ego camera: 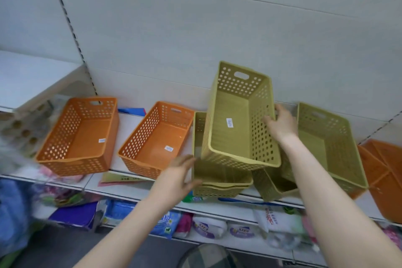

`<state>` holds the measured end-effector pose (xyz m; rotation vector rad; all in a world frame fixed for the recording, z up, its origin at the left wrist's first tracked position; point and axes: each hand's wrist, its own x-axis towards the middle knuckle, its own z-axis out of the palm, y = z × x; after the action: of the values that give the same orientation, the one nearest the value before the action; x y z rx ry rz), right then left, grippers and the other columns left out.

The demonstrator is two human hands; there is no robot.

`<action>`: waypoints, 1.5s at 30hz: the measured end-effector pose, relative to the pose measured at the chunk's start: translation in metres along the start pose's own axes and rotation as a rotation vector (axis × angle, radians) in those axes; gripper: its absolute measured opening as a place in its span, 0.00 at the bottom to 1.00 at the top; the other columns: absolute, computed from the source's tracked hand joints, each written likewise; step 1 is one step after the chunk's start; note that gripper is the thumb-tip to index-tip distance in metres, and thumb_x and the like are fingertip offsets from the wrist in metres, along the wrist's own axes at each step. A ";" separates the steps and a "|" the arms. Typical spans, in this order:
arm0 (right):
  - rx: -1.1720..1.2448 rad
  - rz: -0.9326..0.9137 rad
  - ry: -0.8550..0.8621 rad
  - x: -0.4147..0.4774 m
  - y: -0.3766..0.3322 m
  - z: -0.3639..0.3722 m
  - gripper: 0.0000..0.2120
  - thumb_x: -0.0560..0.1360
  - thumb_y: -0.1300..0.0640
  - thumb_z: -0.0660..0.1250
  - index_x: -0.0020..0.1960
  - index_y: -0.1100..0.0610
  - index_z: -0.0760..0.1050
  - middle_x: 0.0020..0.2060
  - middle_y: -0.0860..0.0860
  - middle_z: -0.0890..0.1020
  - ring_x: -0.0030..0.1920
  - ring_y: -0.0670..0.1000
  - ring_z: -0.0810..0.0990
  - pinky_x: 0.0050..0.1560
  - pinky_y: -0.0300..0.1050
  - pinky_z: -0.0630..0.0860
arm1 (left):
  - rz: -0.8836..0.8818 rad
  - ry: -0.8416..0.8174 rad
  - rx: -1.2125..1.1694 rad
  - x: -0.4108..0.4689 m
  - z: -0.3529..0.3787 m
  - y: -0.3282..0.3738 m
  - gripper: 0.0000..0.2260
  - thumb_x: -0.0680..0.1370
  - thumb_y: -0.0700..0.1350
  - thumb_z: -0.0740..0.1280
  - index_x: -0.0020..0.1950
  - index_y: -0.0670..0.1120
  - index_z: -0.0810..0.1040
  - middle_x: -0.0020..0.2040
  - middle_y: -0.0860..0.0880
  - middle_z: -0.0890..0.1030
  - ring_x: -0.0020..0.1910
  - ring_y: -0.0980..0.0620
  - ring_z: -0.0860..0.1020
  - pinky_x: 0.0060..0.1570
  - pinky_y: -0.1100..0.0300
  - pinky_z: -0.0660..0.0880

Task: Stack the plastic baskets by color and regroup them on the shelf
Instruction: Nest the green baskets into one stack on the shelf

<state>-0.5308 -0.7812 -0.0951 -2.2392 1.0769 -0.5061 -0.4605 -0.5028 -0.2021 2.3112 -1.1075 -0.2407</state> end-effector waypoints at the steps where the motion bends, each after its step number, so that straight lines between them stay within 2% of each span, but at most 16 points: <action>1: 0.005 -0.005 -0.037 -0.004 0.004 0.006 0.18 0.80 0.57 0.64 0.70 0.55 0.72 0.64 0.55 0.80 0.63 0.60 0.79 0.66 0.61 0.72 | 0.035 -0.034 0.050 -0.003 0.012 -0.006 0.27 0.73 0.55 0.71 0.70 0.49 0.72 0.70 0.50 0.72 0.67 0.49 0.72 0.63 0.55 0.72; 4: 0.007 0.000 -0.146 -0.014 0.018 0.030 0.17 0.79 0.57 0.65 0.68 0.55 0.74 0.62 0.54 0.81 0.62 0.59 0.79 0.65 0.59 0.74 | 0.084 0.009 0.050 -0.005 0.031 -0.017 0.22 0.70 0.45 0.75 0.63 0.47 0.77 0.67 0.50 0.75 0.59 0.46 0.78 0.53 0.55 0.77; 6: -0.034 0.028 -0.176 -0.016 0.026 0.043 0.16 0.79 0.56 0.65 0.66 0.54 0.75 0.61 0.53 0.82 0.62 0.60 0.79 0.64 0.56 0.74 | 0.025 0.104 -0.009 -0.006 0.033 -0.017 0.25 0.68 0.39 0.75 0.64 0.47 0.76 0.65 0.50 0.77 0.54 0.45 0.81 0.48 0.54 0.79; 9: -0.061 0.041 -0.229 -0.017 0.032 0.056 0.16 0.79 0.55 0.65 0.67 0.52 0.75 0.61 0.52 0.82 0.62 0.58 0.80 0.62 0.51 0.74 | -0.105 0.148 -0.095 -0.008 0.030 -0.017 0.33 0.71 0.41 0.75 0.73 0.50 0.65 0.66 0.49 0.77 0.55 0.45 0.81 0.48 0.50 0.80; 12: -0.141 0.001 -0.296 -0.016 0.032 0.070 0.18 0.81 0.55 0.63 0.70 0.55 0.72 0.64 0.56 0.79 0.65 0.58 0.77 0.62 0.49 0.71 | 0.004 0.105 -0.051 -0.010 0.028 -0.021 0.33 0.72 0.40 0.73 0.75 0.49 0.65 0.71 0.49 0.72 0.57 0.43 0.80 0.51 0.52 0.79; 14: -0.232 0.016 -0.305 -0.019 0.033 0.076 0.20 0.82 0.56 0.60 0.73 0.58 0.67 0.66 0.60 0.75 0.67 0.61 0.74 0.65 0.53 0.70 | 0.053 0.012 -0.088 -0.011 0.026 -0.019 0.38 0.73 0.43 0.69 0.79 0.51 0.55 0.75 0.52 0.67 0.60 0.47 0.78 0.55 0.57 0.76; 17: -0.269 0.028 -0.307 -0.033 0.036 0.083 0.26 0.80 0.64 0.57 0.78 0.57 0.59 0.56 0.57 0.80 0.58 0.60 0.80 0.62 0.58 0.75 | 0.049 -0.037 -0.211 -0.011 0.027 -0.016 0.47 0.73 0.46 0.72 0.80 0.53 0.41 0.75 0.54 0.66 0.64 0.51 0.75 0.60 0.61 0.72; 21: -0.271 0.065 -0.239 -0.047 0.040 0.092 0.35 0.78 0.70 0.56 0.81 0.54 0.48 0.47 0.56 0.83 0.49 0.58 0.82 0.58 0.57 0.77 | 0.051 0.008 -0.162 -0.004 0.029 -0.019 0.43 0.76 0.43 0.69 0.79 0.57 0.43 0.75 0.54 0.68 0.61 0.48 0.78 0.57 0.57 0.74; 24: -0.220 0.067 -0.238 -0.050 0.043 0.093 0.34 0.80 0.68 0.56 0.81 0.53 0.48 0.41 0.53 0.82 0.42 0.53 0.81 0.51 0.52 0.78 | 0.054 0.006 -0.144 -0.001 0.026 -0.020 0.42 0.75 0.44 0.70 0.79 0.57 0.45 0.71 0.52 0.73 0.60 0.47 0.78 0.55 0.56 0.75; 26: -0.185 0.033 -0.239 -0.053 0.039 0.085 0.29 0.82 0.63 0.57 0.80 0.53 0.53 0.45 0.51 0.82 0.44 0.52 0.82 0.54 0.53 0.78 | 0.059 -0.008 -0.146 -0.001 0.022 -0.020 0.41 0.74 0.50 0.71 0.79 0.55 0.49 0.70 0.51 0.73 0.63 0.49 0.76 0.57 0.61 0.71; 29: -0.225 -0.059 0.014 -0.059 0.036 0.055 0.22 0.82 0.57 0.58 0.76 0.53 0.65 0.61 0.56 0.81 0.58 0.59 0.80 0.60 0.56 0.77 | 0.039 -0.040 -0.133 0.005 0.017 -0.022 0.41 0.74 0.63 0.66 0.80 0.51 0.49 0.78 0.50 0.62 0.72 0.50 0.67 0.68 0.57 0.66; 32: -0.300 -0.131 0.398 -0.064 0.054 0.001 0.19 0.79 0.61 0.61 0.70 0.57 0.73 0.60 0.59 0.81 0.59 0.63 0.78 0.60 0.57 0.75 | 0.000 -0.085 -0.167 0.018 0.012 -0.013 0.35 0.78 0.61 0.60 0.80 0.51 0.49 0.77 0.48 0.64 0.70 0.47 0.71 0.67 0.54 0.69; 35: -0.507 0.152 0.504 -0.063 0.092 -0.059 0.22 0.77 0.60 0.64 0.71 0.59 0.70 0.63 0.62 0.78 0.62 0.64 0.72 0.62 0.57 0.70 | -0.041 -0.076 -0.195 0.027 0.012 -0.002 0.31 0.78 0.41 0.63 0.79 0.52 0.54 0.66 0.43 0.77 0.53 0.45 0.80 0.50 0.57 0.74; 38: -0.503 0.511 0.331 -0.056 0.126 -0.089 0.22 0.78 0.58 0.63 0.70 0.62 0.68 0.65 0.64 0.76 0.66 0.65 0.72 0.64 0.57 0.70 | -0.100 -0.087 -0.162 0.029 0.010 0.004 0.30 0.77 0.35 0.62 0.78 0.48 0.58 0.61 0.39 0.79 0.40 0.47 0.77 0.43 0.57 0.74; 41: -0.356 0.677 0.192 -0.051 0.137 -0.094 0.17 0.79 0.59 0.62 0.66 0.63 0.73 0.63 0.64 0.77 0.64 0.65 0.76 0.61 0.55 0.74 | -0.122 -0.068 -0.149 0.027 0.009 0.009 0.31 0.76 0.34 0.62 0.78 0.47 0.58 0.63 0.38 0.78 0.46 0.41 0.80 0.46 0.54 0.77; 45: -0.290 0.593 0.269 -0.049 0.133 -0.091 0.16 0.78 0.60 0.64 0.64 0.64 0.75 0.62 0.67 0.78 0.63 0.67 0.76 0.62 0.56 0.73 | -0.108 0.009 -0.194 0.019 0.011 0.016 0.29 0.77 0.36 0.64 0.77 0.48 0.60 0.66 0.41 0.77 0.58 0.40 0.79 0.50 0.57 0.72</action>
<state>-0.6876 -0.8395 -0.1183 -1.9682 1.9712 -0.4146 -0.4632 -0.5298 -0.2008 2.1985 -0.9134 -0.3620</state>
